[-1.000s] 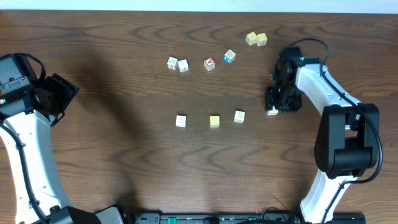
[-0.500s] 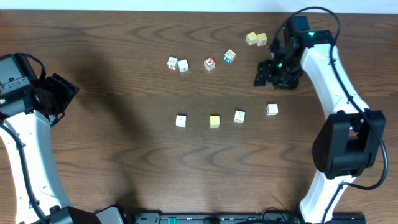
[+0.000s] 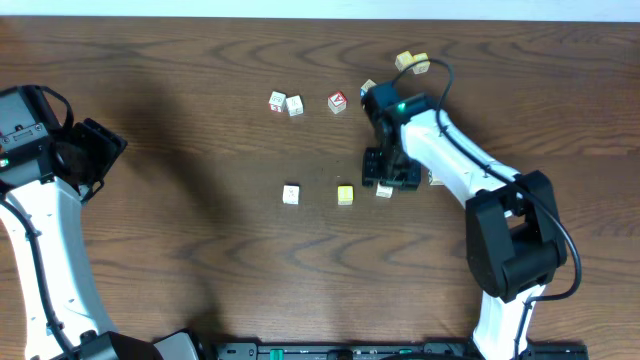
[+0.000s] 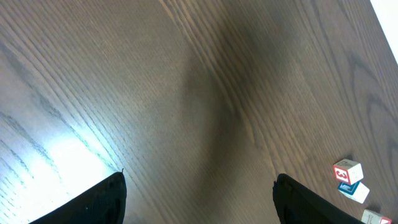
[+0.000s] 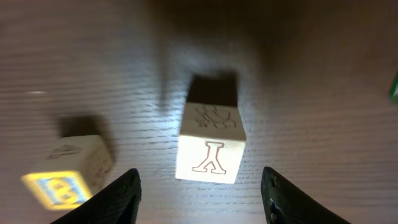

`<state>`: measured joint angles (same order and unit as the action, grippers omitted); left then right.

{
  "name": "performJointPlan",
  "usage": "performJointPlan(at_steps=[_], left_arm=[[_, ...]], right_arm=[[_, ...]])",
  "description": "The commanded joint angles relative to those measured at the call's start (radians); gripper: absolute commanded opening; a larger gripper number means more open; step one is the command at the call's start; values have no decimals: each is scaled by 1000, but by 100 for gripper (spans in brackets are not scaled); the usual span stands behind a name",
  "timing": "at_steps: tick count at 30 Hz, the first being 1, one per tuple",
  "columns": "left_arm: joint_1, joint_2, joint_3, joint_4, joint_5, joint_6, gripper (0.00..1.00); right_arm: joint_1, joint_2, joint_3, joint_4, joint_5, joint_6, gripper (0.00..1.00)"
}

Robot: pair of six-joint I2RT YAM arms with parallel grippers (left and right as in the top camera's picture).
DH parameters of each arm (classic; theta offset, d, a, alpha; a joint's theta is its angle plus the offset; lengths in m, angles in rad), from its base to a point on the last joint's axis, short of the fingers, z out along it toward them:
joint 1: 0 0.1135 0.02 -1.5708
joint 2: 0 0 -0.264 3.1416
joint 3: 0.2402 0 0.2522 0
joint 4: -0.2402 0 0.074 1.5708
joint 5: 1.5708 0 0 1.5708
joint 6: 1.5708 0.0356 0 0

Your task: Lift 4 blocks

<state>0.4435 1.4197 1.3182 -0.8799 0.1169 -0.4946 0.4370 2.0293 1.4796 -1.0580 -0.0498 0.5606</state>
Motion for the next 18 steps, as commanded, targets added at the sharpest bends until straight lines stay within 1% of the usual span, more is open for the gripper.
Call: performJointPlan(at_steps=[1, 5, 8, 10, 13, 18], left_arm=[[3, 8, 6, -2, -6, -1, 76], [3, 8, 6, -2, -6, -1, 76], [3, 8, 6, -2, -6, -1, 76], [3, 8, 6, -2, -6, -1, 76], [3, 8, 6, -2, -6, -1, 76], [3, 8, 6, -2, -6, -1, 76]], right_arm=[[18, 8, -37, 24, 34, 119, 60], [18, 9, -72, 85, 42, 120, 60], [18, 9, -92, 127, 69, 119, 58], [16, 9, -92, 131, 102, 119, 54], [9, 9, -92, 130, 128, 119, 45], [3, 12, -92, 132, 128, 119, 39]])
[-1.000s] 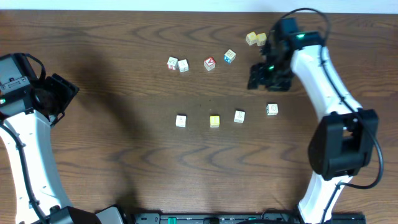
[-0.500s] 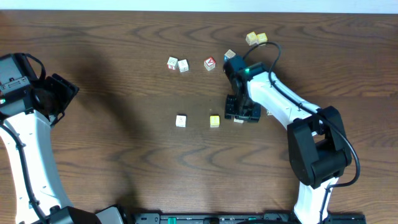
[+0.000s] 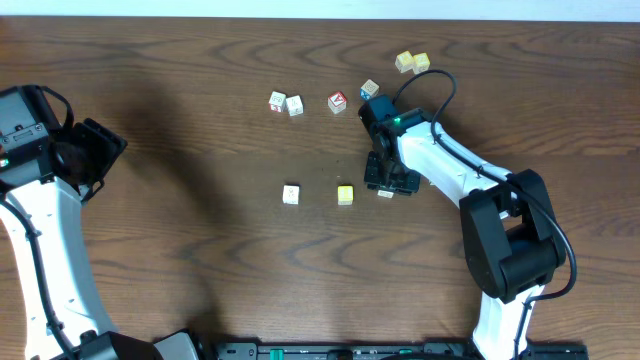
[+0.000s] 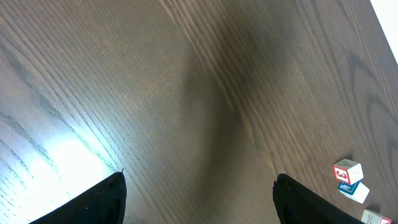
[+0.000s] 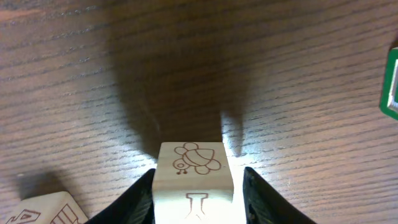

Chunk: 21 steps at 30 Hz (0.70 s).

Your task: Lift 4 blocks

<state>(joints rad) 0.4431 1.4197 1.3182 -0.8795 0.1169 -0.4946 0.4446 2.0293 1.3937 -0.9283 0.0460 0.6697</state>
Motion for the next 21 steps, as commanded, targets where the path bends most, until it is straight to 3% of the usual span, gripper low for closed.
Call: performJointPlan(at_steps=[1, 7, 21], left_arm=[[3, 8, 6, -2, -6, -1, 76], [3, 8, 6, -2, -5, -1, 76], [3, 8, 6, -2, -5, -1, 76]], right_arm=[[-5, 12, -6, 3, 32, 10, 36], [-14, 12, -6, 19, 32, -28, 32], [-182, 12, -6, 7, -10, -315, 29]])
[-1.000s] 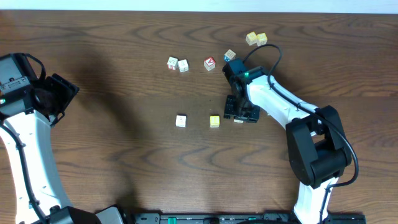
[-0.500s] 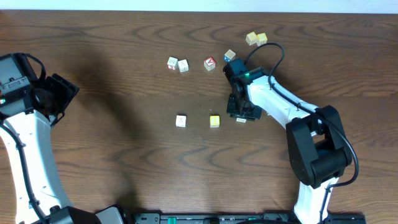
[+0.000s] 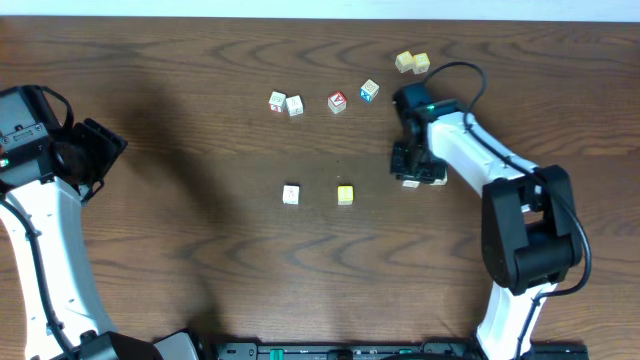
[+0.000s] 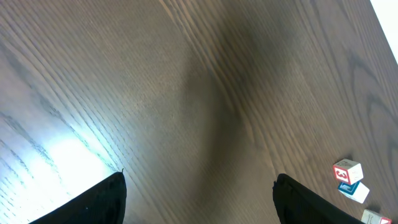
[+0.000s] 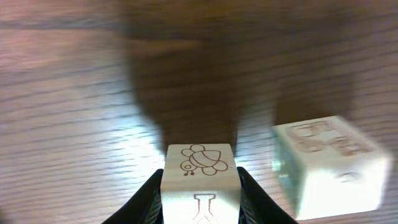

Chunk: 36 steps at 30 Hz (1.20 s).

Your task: Lift 4 blocks

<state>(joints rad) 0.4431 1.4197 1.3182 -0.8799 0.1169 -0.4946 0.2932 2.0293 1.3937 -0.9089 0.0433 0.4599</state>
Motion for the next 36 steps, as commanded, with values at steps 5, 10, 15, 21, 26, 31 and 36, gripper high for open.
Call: performJointPlan(at_steps=[5, 10, 15, 21, 26, 31, 36], left_arm=[[3, 8, 6, -2, -5, -1, 76], [3, 8, 6, -2, -6, -1, 76], [3, 8, 6, -2, -6, -1, 76], [3, 8, 6, -2, -6, -1, 76], [3, 8, 6, -2, -6, -1, 76], [3, 8, 6, -2, -6, -1, 76], [3, 8, 6, -2, -6, -1, 76]], right_arm=[[-44, 12, -6, -18, -17, -106, 29], [-43, 12, -6, -8, -15, -115, 31], [-43, 12, -6, 0, -15, -150, 33], [-43, 12, -6, 2, -15, -155, 33], [-43, 12, -6, 12, -20, -161, 34], [-43, 12, -6, 12, -34, -162, 34], [-43, 12, -6, 30, -108, -161, 33]])
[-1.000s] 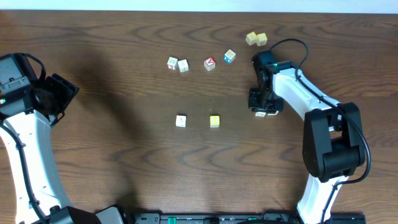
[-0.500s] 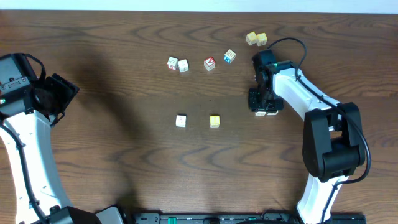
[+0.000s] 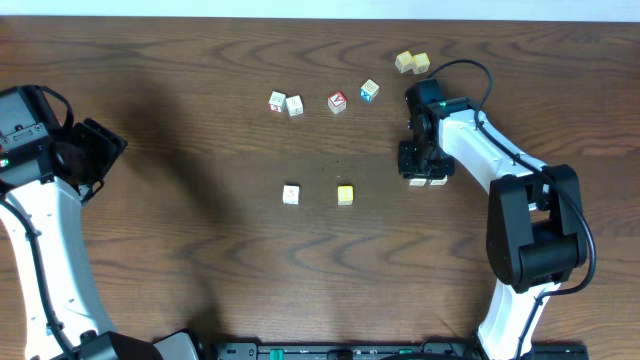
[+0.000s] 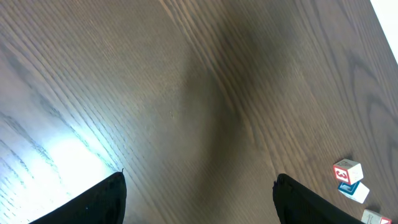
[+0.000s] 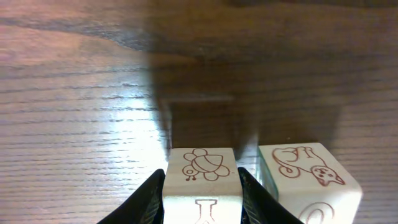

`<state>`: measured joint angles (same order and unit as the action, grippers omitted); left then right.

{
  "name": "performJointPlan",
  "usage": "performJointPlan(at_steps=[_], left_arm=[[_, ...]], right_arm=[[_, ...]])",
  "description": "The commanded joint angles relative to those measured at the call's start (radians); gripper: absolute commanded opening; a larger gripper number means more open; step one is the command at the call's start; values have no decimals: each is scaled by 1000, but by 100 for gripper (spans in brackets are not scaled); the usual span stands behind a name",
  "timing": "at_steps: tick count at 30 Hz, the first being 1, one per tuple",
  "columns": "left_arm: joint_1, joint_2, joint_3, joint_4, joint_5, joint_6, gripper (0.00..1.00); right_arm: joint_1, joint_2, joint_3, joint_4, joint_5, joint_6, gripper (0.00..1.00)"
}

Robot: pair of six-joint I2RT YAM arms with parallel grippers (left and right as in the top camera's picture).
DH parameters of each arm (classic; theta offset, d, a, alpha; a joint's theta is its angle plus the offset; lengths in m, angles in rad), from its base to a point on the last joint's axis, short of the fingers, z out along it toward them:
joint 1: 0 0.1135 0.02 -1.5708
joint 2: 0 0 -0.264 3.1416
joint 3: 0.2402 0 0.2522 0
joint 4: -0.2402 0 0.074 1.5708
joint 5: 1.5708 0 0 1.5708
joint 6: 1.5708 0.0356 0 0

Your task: Lift 4 blocks

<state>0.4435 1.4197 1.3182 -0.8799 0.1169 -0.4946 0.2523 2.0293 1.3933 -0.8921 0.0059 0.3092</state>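
Observation:
My right gripper [image 5: 202, 196] is shut on a pale wooden block [image 5: 202, 177] with a bee drawing on top. A second pale block [image 5: 305, 177] with a cat drawing stands right beside it, their tops at about the same height. From overhead the right gripper [image 3: 418, 172] sits right of centre with that pair under it. Other blocks lie about: a white one [image 3: 290, 194], a yellow one [image 3: 345, 194], and a row at the back [image 3: 337, 102]. My left gripper [image 4: 199, 193] hangs open over bare table at the far left.
Two pale yellow blocks [image 3: 412, 62] sit at the back right, near the right arm's cable. A white and red block [image 4: 347, 172] on a blue-sided one shows at the lower right of the left wrist view. The wall edge runs along the back of the table [image 3: 150, 250].
My right gripper, still shut on the bee block, has shifted slightly right. The cat block now stands close against the bee block's side. The left arm has not moved.
My right gripper stood open around the bee block in mid-table, near the yellow block. Then it was shut on that block. It then held the block further right, near the cat block, and now holds it right beside the cat block. The left arm stayed still.

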Motion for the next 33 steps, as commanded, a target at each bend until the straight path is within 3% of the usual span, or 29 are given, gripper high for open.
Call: performJointPlan(at_steps=[1, 12, 25, 28, 29, 33], left_arm=[[3, 8, 6, -2, -5, -1, 76], [3, 8, 6, -2, -6, -1, 76], [3, 8, 6, -2, -6, -1, 76], [3, 8, 6, -2, -6, -1, 76], [3, 8, 6, -2, -6, -1, 76], [3, 8, 6, -2, -6, -1, 76]], right_arm=[[-2, 12, -6, 23, -103, -10, 32], [61, 12, -6, 63, -151, 48, 31], [152, 12, -6, 100, 23, 192, 32], [152, 12, -6, 104, 23, 192, 41], [153, 12, -6, 108, 17, 192, 53], [153, 11, 13, 101, 0, 185, 57]])
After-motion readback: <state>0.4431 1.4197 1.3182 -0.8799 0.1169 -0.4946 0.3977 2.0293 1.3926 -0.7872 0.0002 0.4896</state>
